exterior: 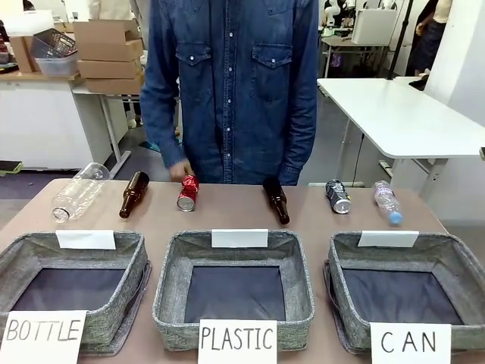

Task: Sort the can waste into the basket.
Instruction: Pick up the can waste from the table and place it in the right Fabric basket.

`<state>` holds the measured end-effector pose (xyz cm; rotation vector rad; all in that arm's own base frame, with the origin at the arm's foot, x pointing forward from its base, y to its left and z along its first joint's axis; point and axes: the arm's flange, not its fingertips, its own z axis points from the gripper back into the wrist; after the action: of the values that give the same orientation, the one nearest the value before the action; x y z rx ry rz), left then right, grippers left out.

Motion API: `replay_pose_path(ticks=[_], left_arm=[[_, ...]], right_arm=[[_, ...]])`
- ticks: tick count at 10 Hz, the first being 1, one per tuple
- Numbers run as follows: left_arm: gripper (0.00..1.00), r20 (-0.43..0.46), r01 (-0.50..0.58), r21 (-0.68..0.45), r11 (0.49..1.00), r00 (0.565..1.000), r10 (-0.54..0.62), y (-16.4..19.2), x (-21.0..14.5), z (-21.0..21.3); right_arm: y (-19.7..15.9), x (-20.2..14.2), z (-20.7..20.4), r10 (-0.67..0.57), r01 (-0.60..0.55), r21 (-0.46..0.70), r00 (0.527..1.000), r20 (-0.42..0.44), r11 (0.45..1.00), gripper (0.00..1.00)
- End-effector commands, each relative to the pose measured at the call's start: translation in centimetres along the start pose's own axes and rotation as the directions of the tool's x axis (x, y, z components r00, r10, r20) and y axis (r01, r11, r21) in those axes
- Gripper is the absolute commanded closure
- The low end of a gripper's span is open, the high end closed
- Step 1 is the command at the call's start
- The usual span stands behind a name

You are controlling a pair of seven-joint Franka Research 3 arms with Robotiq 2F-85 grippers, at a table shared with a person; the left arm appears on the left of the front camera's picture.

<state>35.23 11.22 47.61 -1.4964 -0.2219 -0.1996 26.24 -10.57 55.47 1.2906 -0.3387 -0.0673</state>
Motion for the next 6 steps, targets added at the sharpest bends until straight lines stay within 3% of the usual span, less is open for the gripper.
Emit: replay_pose_path(ticks=[1,3,4,6], left_arm=[[0.00,-0.016,0.020,-0.004,1.000,1.000,-0.020,0.1,-0.4,0.5],[0.00,0.000,0.000,-0.001,1.000,1.000,0.000,0.0,0.0,0.1],[0.00,-0.083,0.045,-0.018,0.999,0.996,-0.046,-0.6,0.6,-0.6],[0.00,-0.210,-0.028,-0.008,1.000,0.977,0.025,1.0,4.5,-3.6]], right_arm=[[0.1,0.6,-0.1,0.025,-0.025,0.018,1.000,0.006,1.000,0.00],[0.1,0.6,-0.1,0.025,-0.025,0.018,1.000,0.006,1.000,0.00],[0.1,0.6,-0.1,0.025,-0.025,0.018,1.000,0.006,1.000,0.00],[0.1,0.6,-0.1,0.025,-0.025,0.018,1.000,0.006,1.000,0.00]])
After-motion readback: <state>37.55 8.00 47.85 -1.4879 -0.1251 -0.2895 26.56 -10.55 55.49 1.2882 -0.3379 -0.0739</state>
